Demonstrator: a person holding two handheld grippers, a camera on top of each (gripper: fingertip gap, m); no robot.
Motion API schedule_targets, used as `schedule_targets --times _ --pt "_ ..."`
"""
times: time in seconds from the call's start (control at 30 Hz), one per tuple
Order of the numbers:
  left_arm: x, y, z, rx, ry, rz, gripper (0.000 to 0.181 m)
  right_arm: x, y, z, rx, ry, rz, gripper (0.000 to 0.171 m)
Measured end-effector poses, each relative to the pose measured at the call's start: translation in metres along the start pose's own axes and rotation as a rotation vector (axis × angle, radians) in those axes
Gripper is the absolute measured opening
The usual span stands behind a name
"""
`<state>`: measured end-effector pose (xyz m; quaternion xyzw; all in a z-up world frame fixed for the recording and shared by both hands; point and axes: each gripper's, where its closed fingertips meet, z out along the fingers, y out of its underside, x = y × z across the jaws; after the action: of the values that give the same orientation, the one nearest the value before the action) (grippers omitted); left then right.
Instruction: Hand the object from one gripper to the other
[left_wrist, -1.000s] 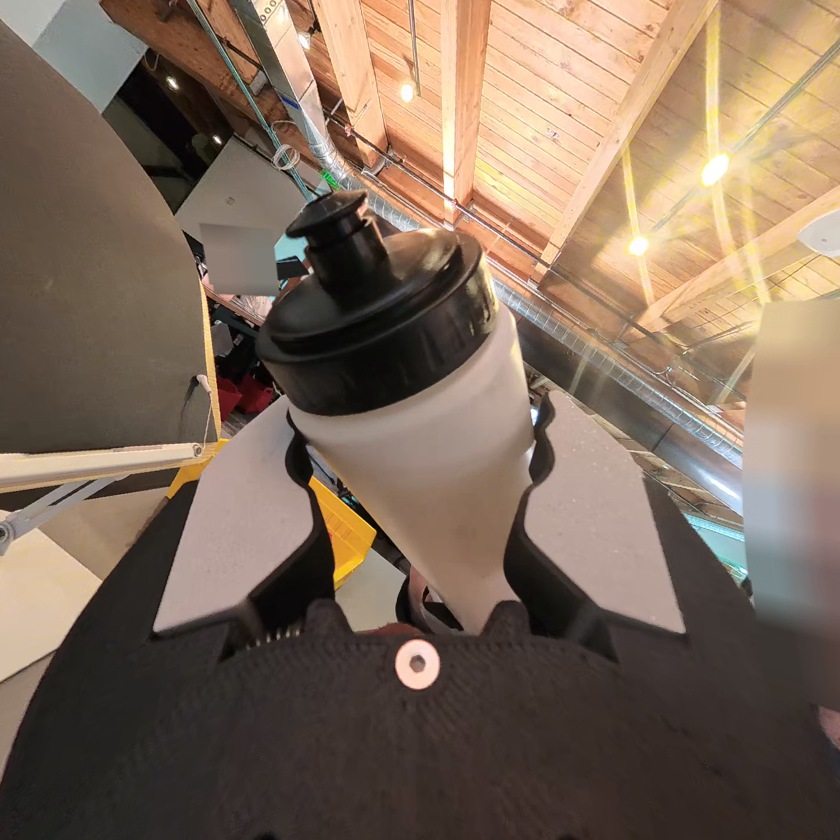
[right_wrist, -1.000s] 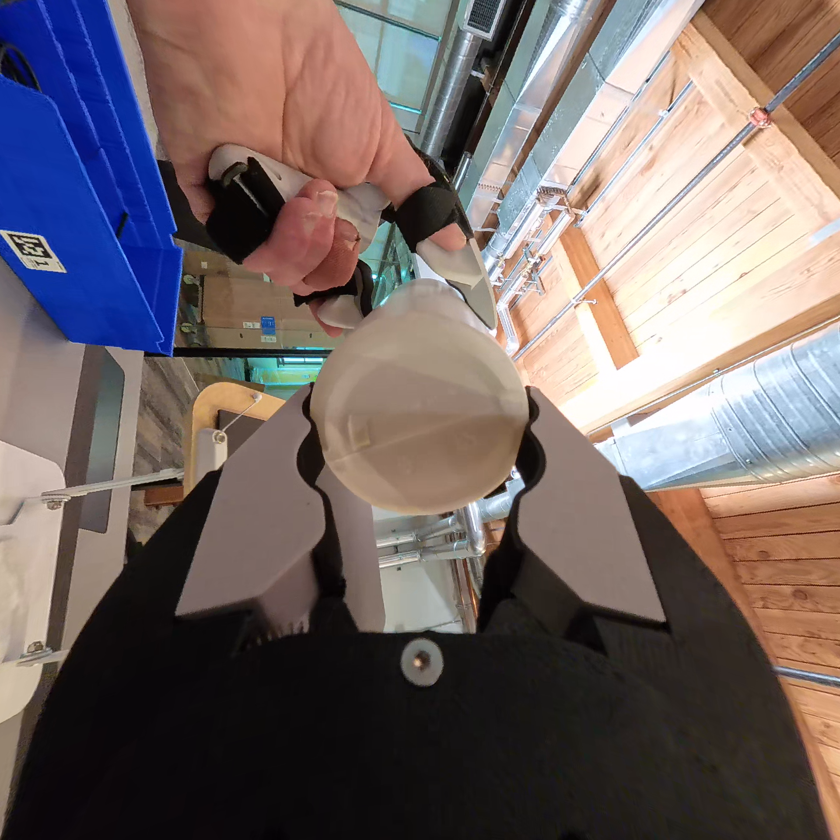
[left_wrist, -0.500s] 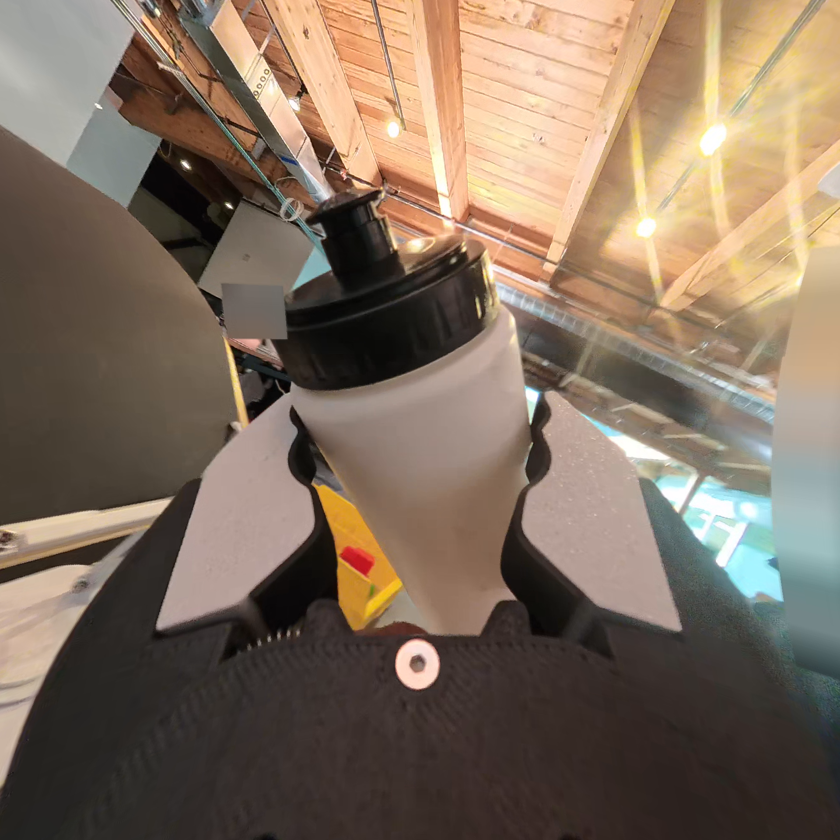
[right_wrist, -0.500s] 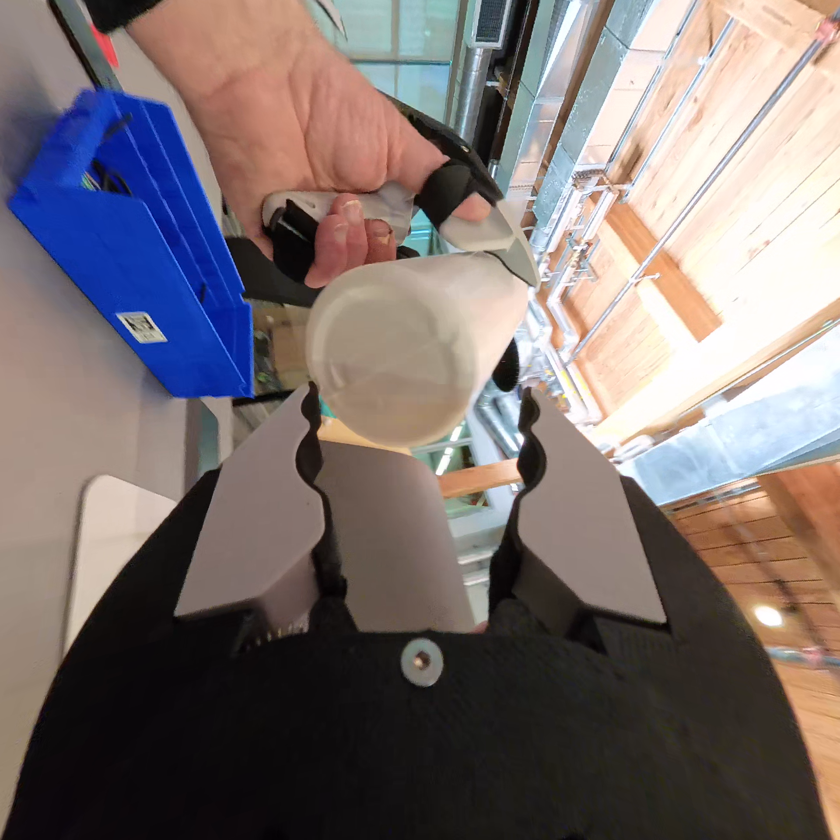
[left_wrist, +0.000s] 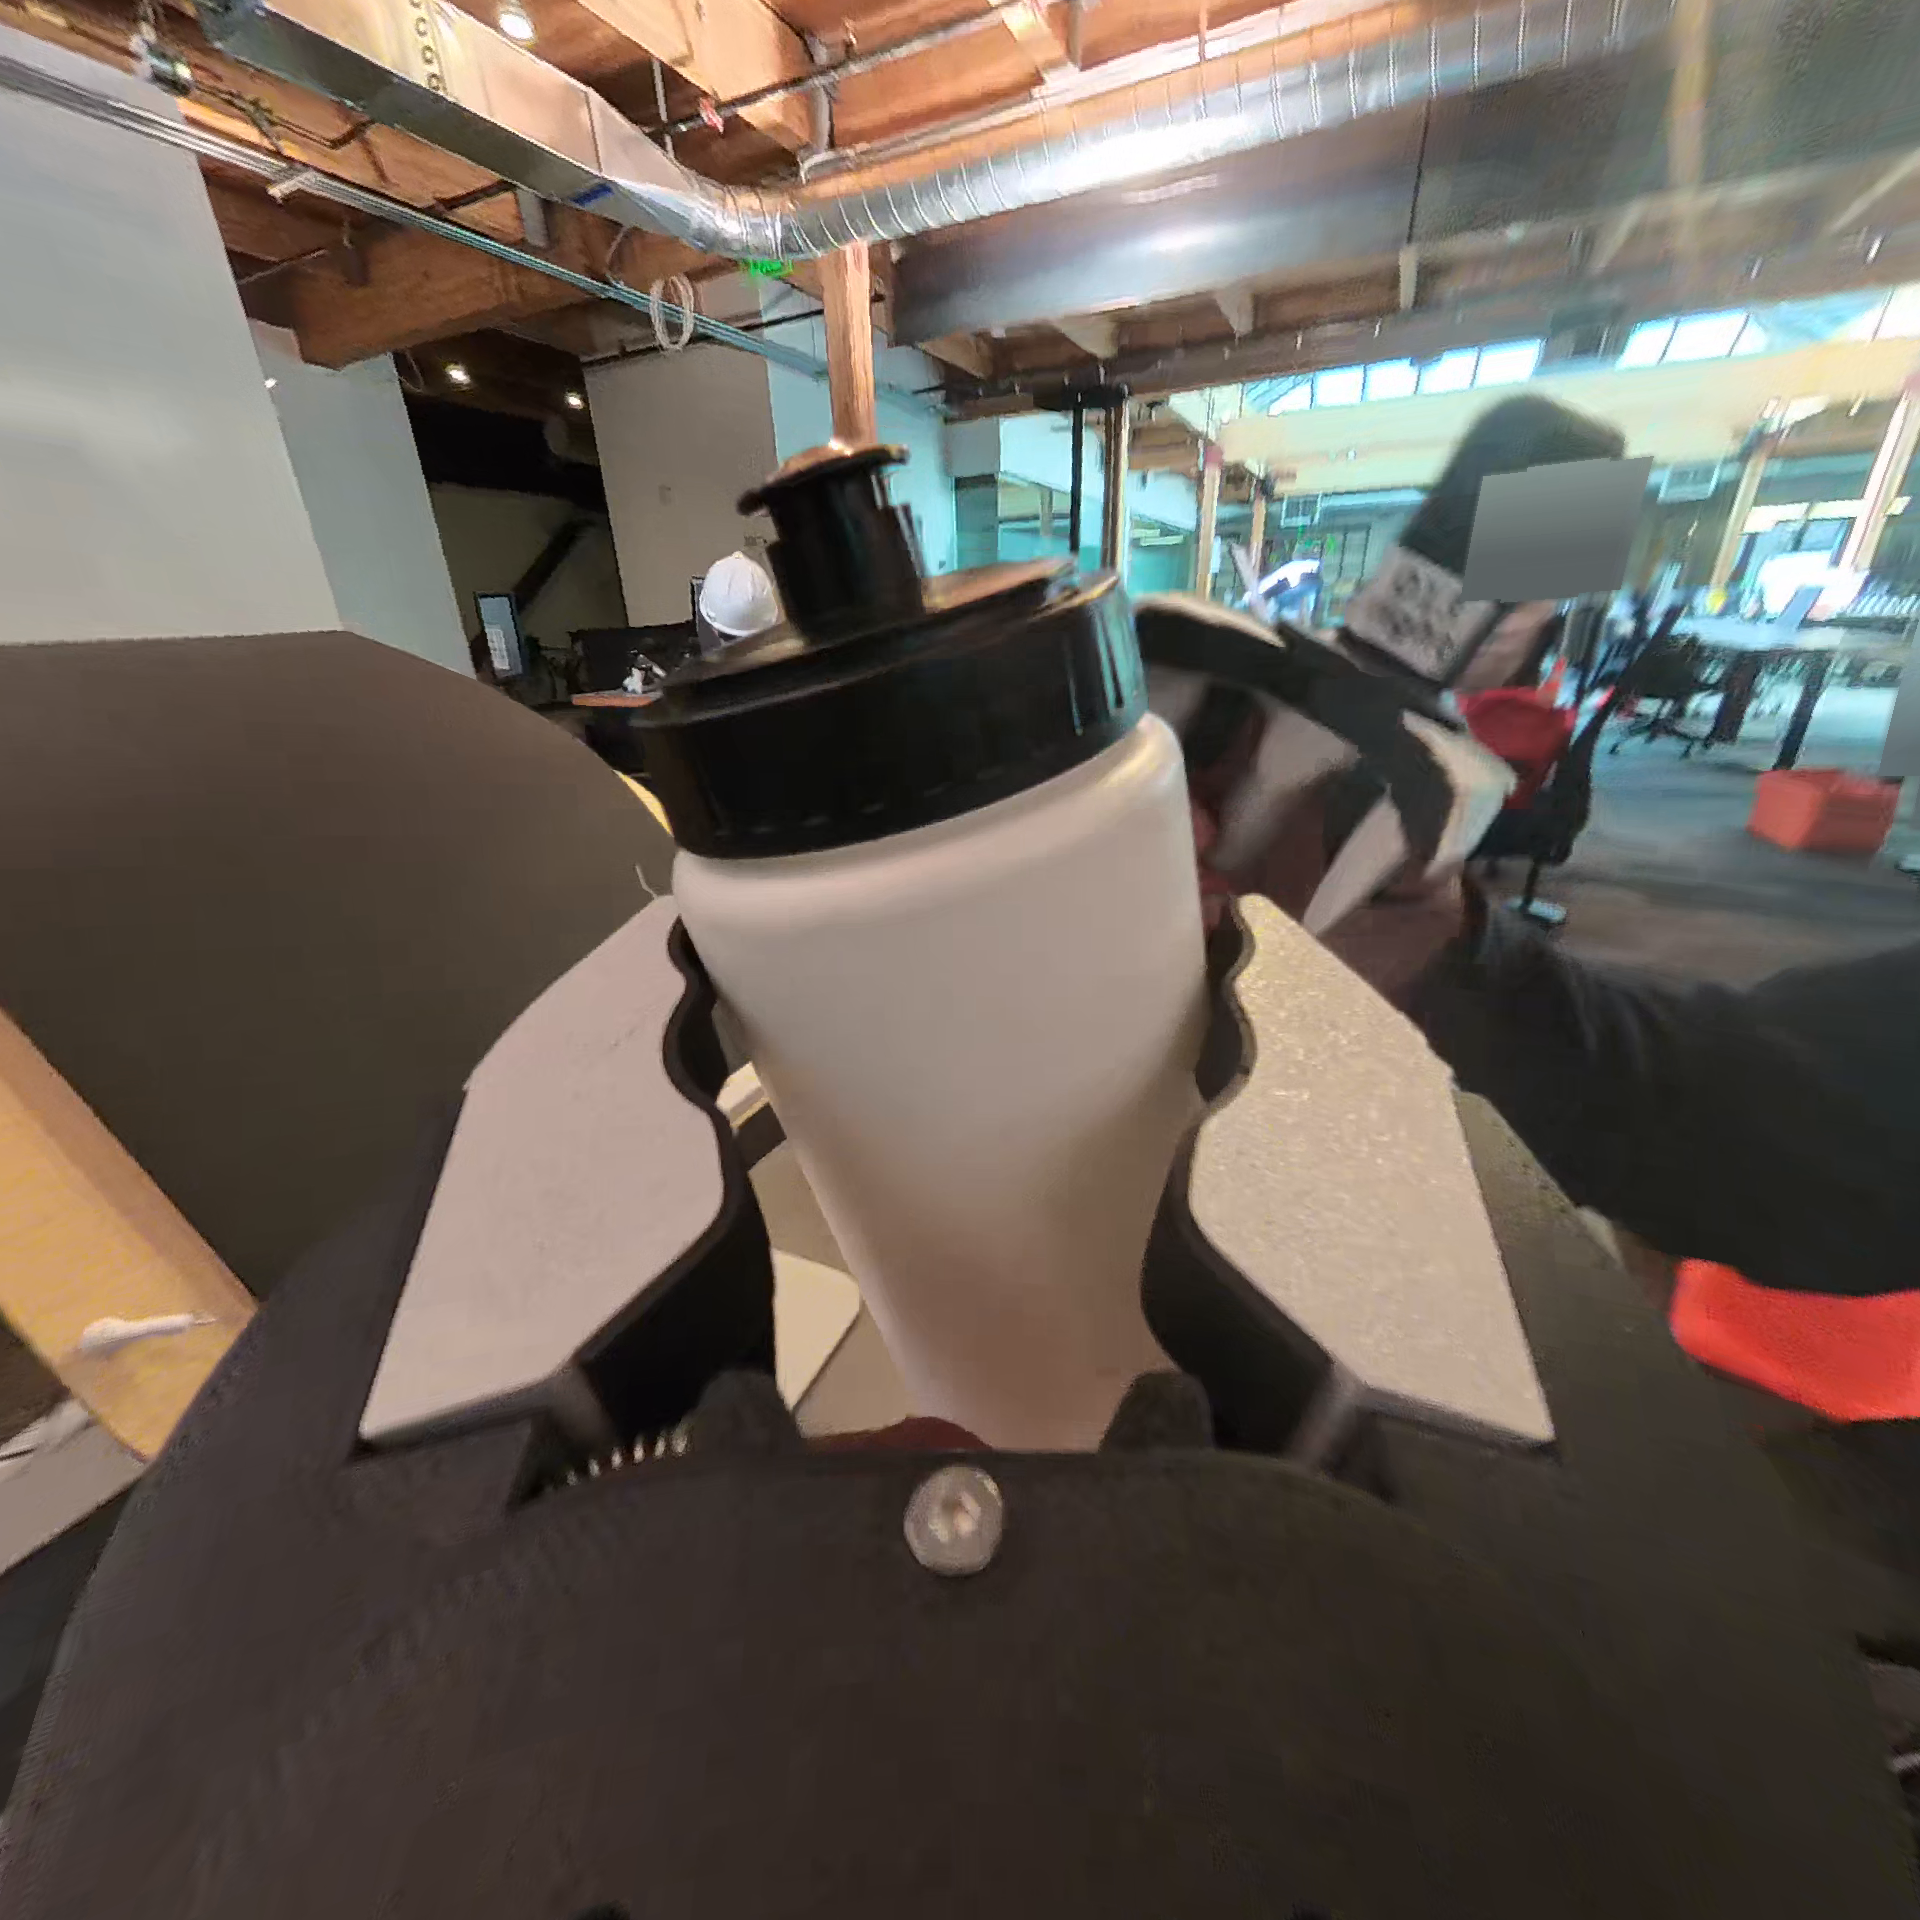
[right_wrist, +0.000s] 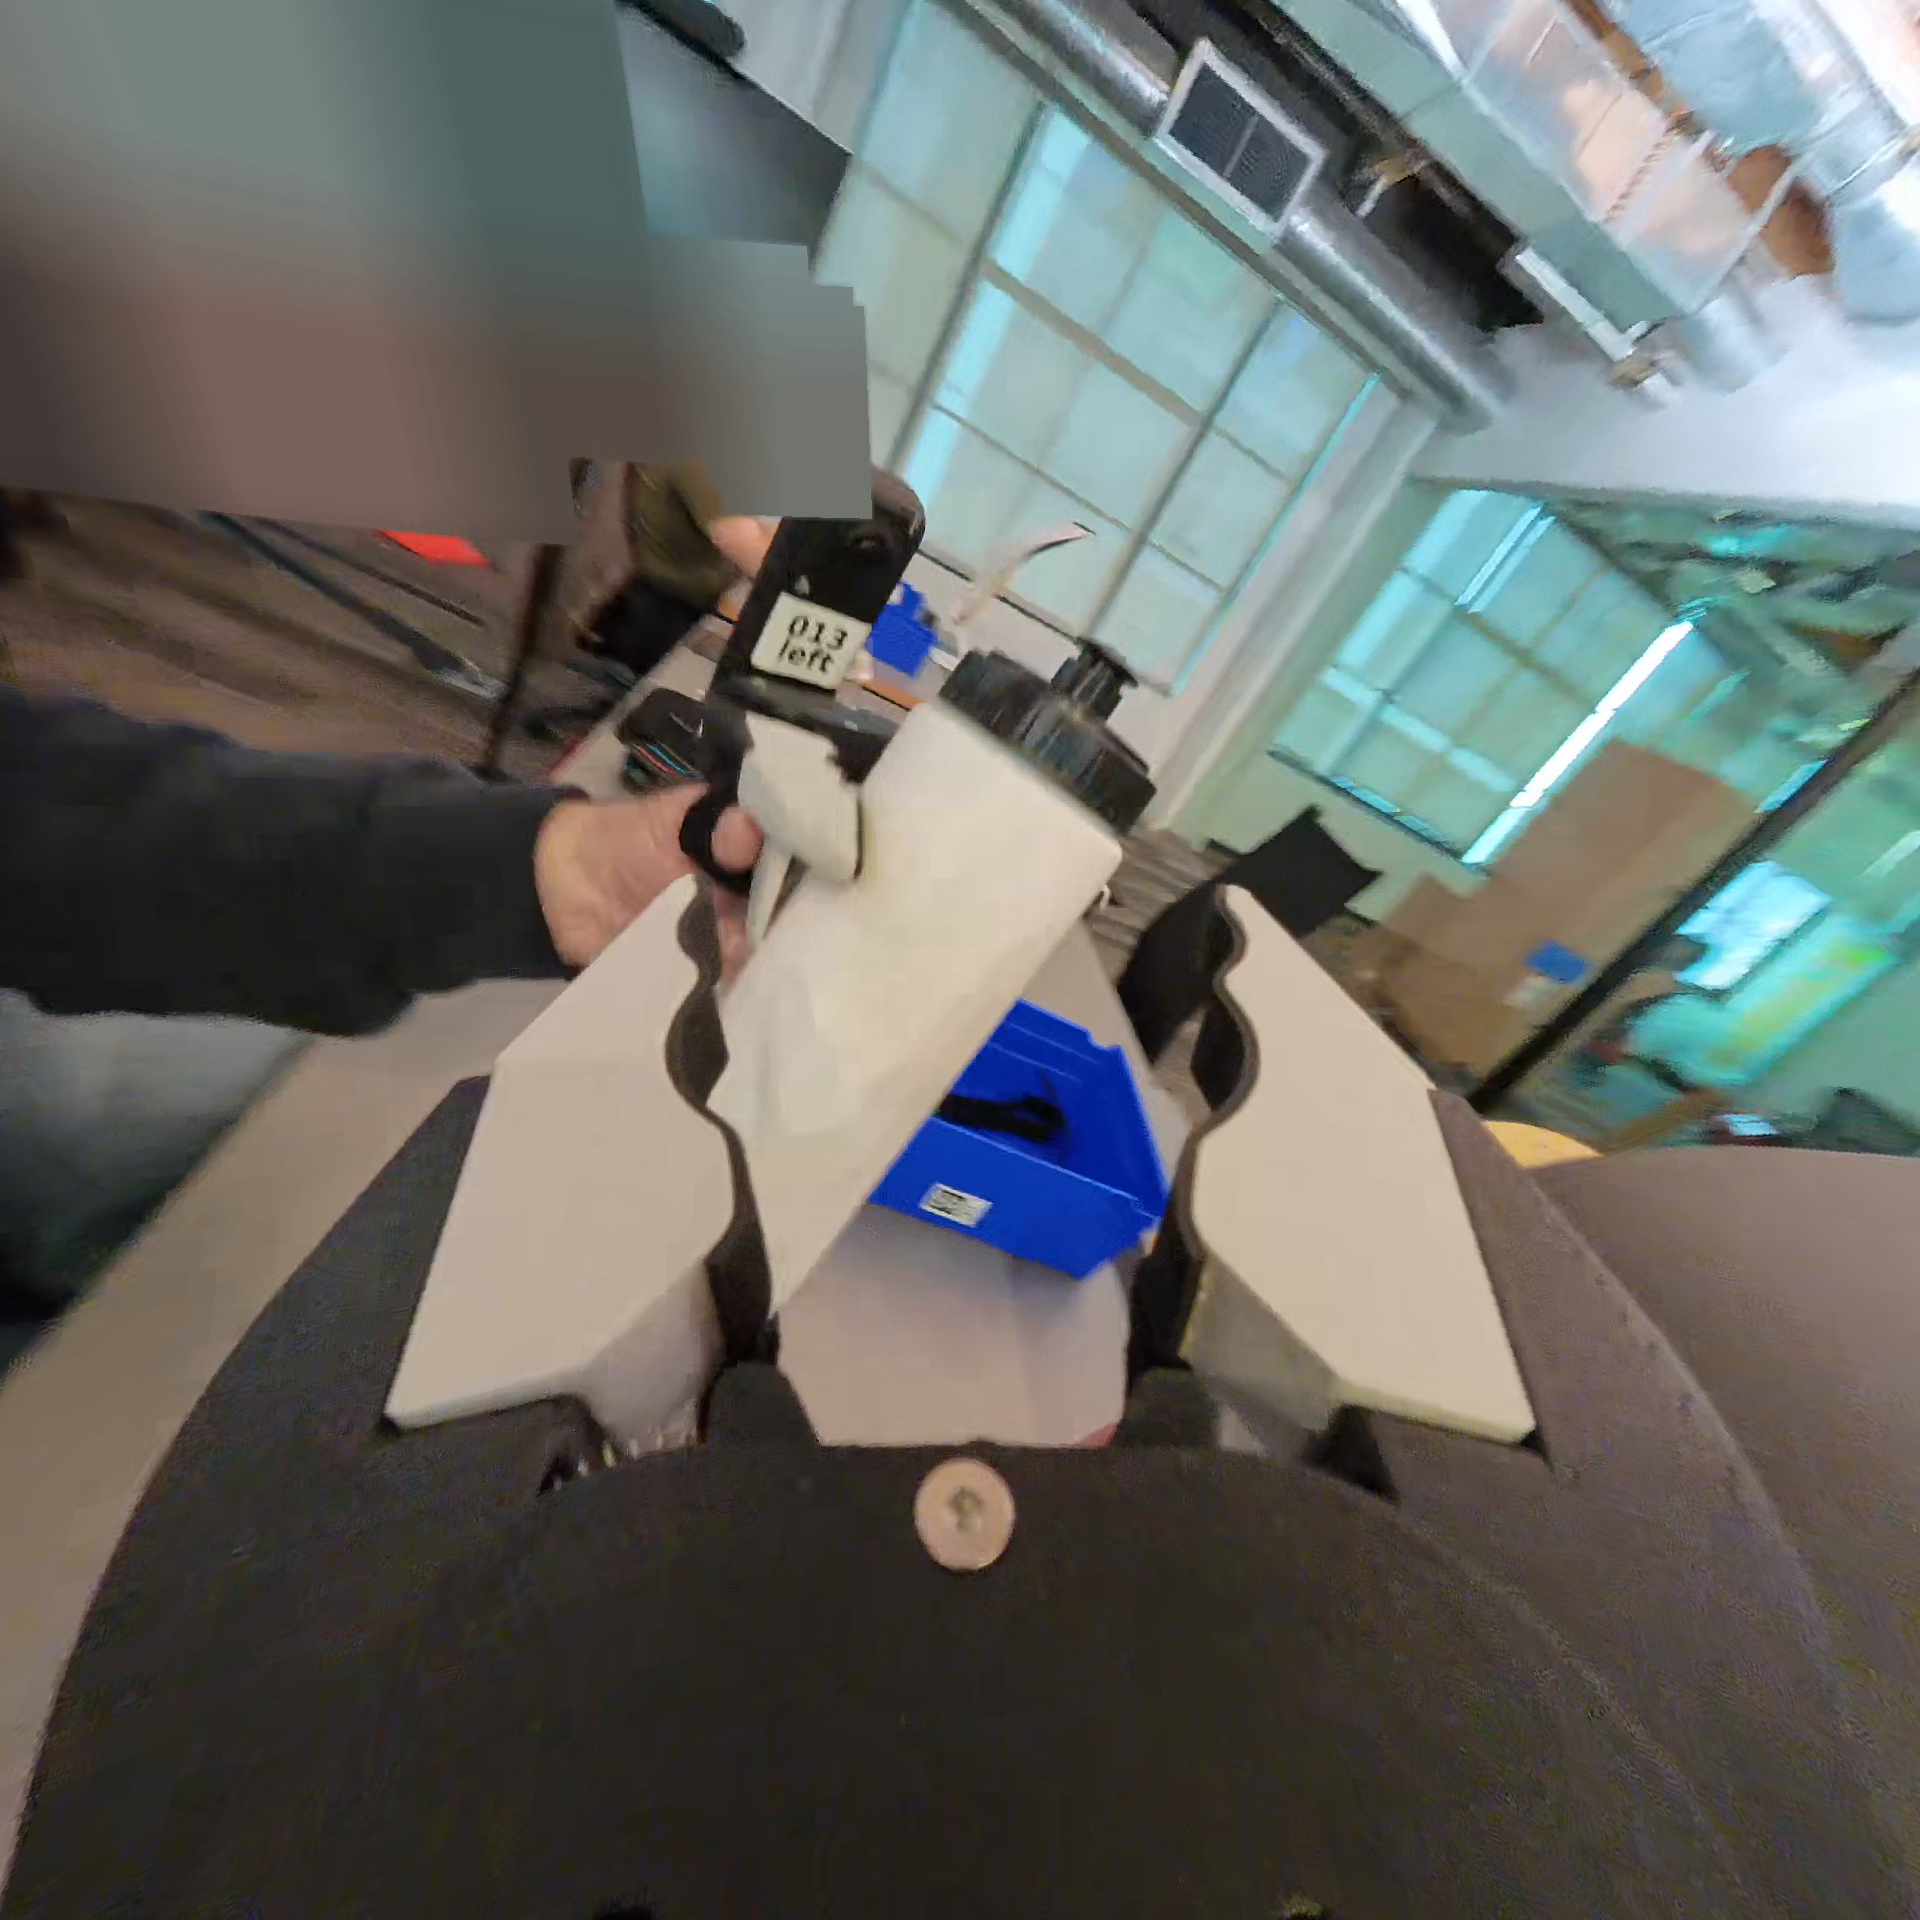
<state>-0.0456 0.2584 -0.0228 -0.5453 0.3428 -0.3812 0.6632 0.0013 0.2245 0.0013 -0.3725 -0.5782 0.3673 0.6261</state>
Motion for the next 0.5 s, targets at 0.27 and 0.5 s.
schedule_targets --times 0.27,0.5 --pt "0.022 0.015 0.017 -0.163 -0.004 0.271 0.091 -0.009 -0.001 0.041 -0.055 -0.297 0.222 0.099" --pt "0.033 0.021 0.028 -0.212 0.018 0.365 0.091 -0.016 0.007 0.052 -0.044 -0.368 0.235 0.082"
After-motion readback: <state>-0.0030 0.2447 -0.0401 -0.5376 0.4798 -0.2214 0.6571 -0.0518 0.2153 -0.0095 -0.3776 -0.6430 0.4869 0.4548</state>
